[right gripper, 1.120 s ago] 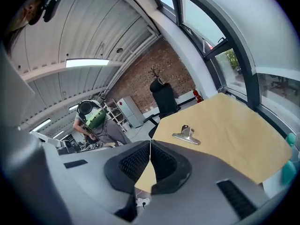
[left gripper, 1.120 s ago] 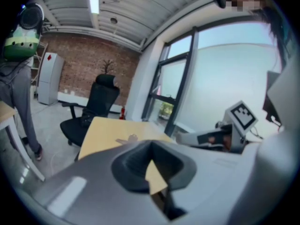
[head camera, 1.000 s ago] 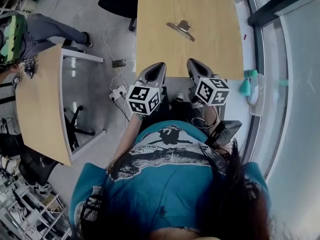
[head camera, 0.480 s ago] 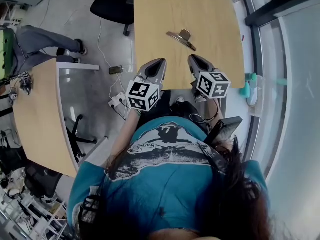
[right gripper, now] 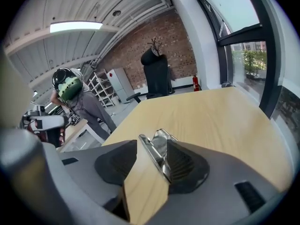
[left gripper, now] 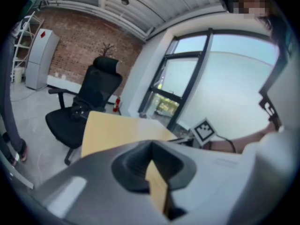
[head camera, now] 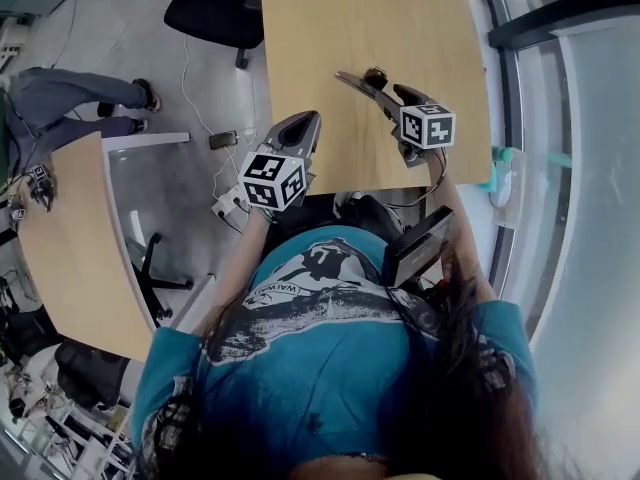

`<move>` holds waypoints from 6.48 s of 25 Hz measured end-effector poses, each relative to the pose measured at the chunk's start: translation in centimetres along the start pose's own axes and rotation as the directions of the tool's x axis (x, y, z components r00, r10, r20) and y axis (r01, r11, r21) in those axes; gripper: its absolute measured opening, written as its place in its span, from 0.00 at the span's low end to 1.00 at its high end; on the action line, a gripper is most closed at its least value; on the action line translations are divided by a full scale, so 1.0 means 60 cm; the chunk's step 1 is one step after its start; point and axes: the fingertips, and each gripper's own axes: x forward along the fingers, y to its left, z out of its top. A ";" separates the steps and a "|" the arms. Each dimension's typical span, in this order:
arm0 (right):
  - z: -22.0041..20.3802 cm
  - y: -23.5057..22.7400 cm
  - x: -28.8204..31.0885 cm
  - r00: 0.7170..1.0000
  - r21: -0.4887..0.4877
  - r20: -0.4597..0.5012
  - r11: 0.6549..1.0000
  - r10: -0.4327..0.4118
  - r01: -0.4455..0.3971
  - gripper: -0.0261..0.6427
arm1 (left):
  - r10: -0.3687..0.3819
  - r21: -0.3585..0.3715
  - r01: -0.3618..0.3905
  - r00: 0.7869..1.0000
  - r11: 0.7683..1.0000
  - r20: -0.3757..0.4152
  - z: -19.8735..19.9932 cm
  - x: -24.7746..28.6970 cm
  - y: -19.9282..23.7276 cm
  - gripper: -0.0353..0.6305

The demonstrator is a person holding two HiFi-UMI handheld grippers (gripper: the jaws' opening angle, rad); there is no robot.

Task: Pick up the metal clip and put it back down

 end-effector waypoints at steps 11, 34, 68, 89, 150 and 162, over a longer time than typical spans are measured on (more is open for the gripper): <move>-0.002 -0.052 0.107 0.994 0.019 -0.101 0.999 -0.046 0.048 0.31 | 0.047 0.056 -0.043 0.996 0.997 -0.071 -0.006 -0.006 0.055 0.06; -0.016 0.051 -0.016 0.985 0.472 0.168 0.874 0.040 -0.116 0.17 | 0.023 0.018 -0.022 0.999 1.000 -0.031 -0.007 -0.018 0.035 0.06; 0.036 0.078 -0.203 0.918 0.497 0.396 0.838 0.012 -0.225 0.10 | -0.019 0.093 0.016 0.999 0.996 0.031 0.020 0.014 -0.062 0.06; 0.009 0.029 0.026 0.989 0.384 0.149 0.922 -0.001 -0.057 0.10 | 0.103 0.074 -0.101 0.995 0.992 -0.014 0.002 -0.037 0.041 0.06; -0.222 0.235 -0.318 0.960 0.216 0.246 0.958 0.134 -0.190 0.13 | 0.158 0.107 -0.147 0.982 0.983 -0.107 -0.242 -0.193 -0.254 0.06; -0.226 0.380 -0.296 0.953 0.214 0.288 0.964 0.091 -0.156 0.11 | 0.115 0.151 -0.109 0.993 0.983 -0.036 -0.231 -0.328 -0.185 0.06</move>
